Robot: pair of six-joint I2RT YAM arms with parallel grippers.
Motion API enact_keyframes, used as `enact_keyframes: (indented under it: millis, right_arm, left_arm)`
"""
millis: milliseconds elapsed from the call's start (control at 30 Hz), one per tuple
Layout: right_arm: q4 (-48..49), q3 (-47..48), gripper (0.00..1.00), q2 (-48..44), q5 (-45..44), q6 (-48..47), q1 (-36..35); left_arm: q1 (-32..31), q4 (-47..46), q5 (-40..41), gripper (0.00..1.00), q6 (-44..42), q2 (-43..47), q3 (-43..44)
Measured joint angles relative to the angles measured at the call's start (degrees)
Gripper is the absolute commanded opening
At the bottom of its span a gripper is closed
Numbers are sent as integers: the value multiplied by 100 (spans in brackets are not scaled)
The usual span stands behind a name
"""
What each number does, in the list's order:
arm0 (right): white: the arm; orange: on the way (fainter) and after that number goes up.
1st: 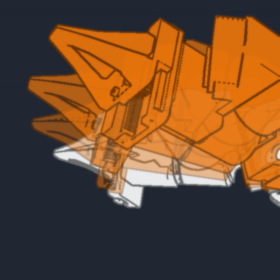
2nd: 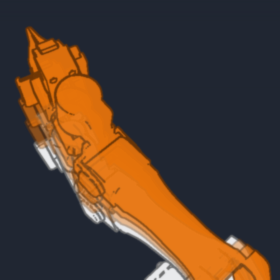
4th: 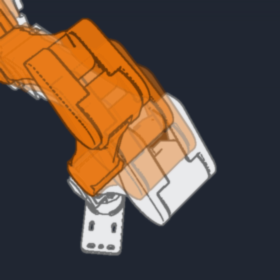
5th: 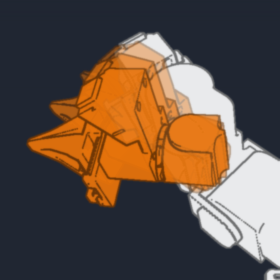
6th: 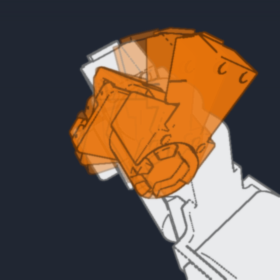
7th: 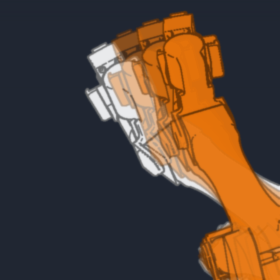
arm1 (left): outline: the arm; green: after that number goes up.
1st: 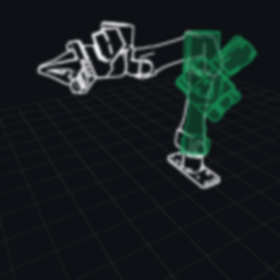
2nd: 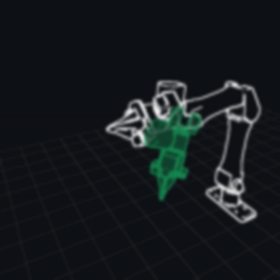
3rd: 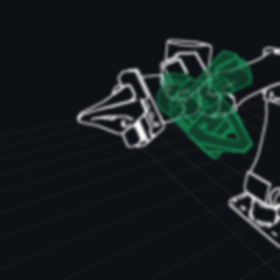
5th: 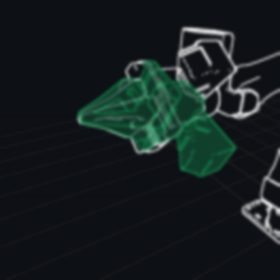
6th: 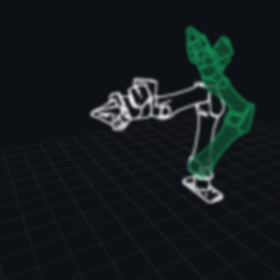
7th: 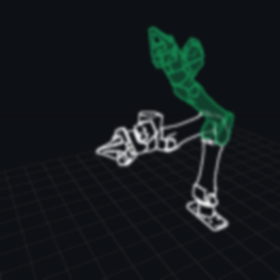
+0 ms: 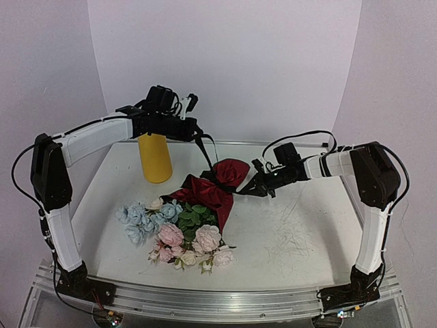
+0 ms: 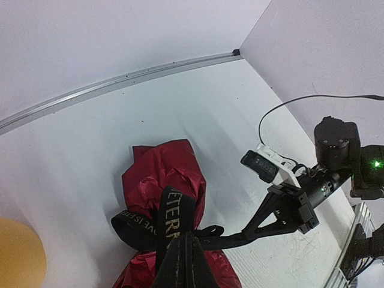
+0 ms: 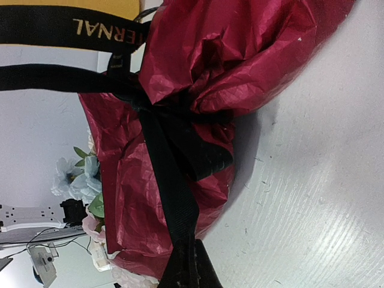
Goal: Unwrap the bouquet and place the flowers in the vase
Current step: Untie the ribbon from the wrapping paper.
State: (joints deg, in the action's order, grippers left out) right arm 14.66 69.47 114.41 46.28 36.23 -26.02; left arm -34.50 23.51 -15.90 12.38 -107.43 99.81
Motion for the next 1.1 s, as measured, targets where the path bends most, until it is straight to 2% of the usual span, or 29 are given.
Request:
enact_keyframes:
  millis: [133, 567, 1100]
  right_arm:
    - [-11, 27, 0, -2, -63, 0, 0]
    - [-190, 7, 0, -128, -489, -12, 78]
    - [-1026, -2, 0, -310, -1417, -412, 360]
  left_arm:
    - [0, 42, 145, 0, -4, -58, 20]
    - [0, 65, 1556, 0, -134, 101, 20]
    - [0, 55, 3256, 0, -593, 551, -107]
